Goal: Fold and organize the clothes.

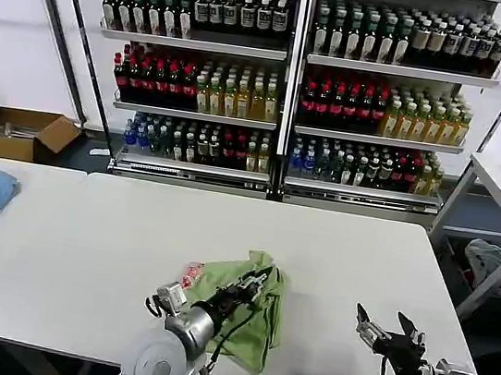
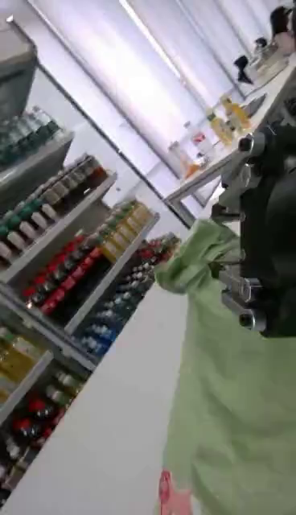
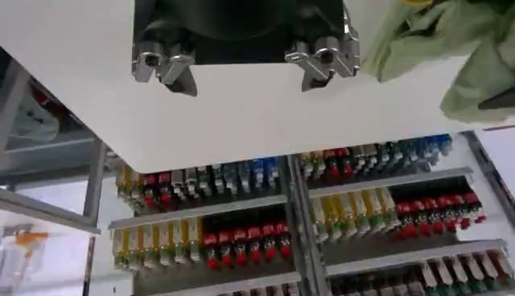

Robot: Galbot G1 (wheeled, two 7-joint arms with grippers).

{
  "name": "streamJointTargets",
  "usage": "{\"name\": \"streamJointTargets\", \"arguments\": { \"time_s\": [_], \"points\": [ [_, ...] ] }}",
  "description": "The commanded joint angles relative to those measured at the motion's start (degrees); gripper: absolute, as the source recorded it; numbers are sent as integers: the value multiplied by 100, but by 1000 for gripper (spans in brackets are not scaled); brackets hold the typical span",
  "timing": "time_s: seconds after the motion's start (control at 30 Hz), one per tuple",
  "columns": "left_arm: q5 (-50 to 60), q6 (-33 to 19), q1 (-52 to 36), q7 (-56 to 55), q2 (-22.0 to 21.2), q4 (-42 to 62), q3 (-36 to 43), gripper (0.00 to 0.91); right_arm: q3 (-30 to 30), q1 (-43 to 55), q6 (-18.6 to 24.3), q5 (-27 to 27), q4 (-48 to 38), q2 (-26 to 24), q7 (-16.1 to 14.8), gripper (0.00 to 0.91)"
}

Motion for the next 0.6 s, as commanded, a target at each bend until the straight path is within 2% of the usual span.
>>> {"name": "streamJointTargets", "arguments": {
  "time_s": [0.03, 0.3, 0.47, 0.6],
  "points": [
    [294, 80, -238, 156, -68, -26, 298, 907, -15, 21, -1, 1, -6, 2, 4, 907],
    [421, 21, 387, 148, 400, -927, -317, 907, -8, 22, 1, 0, 7, 26, 3, 907],
    [1585, -264, 853, 77, 726, -499, -1208, 907, -26, 19, 5, -21, 12, 79, 2, 907],
    [2112, -328, 1065, -93, 853, -33, -1492, 907, -56, 6, 8, -67, 19, 126, 1, 907]
  ]
}}
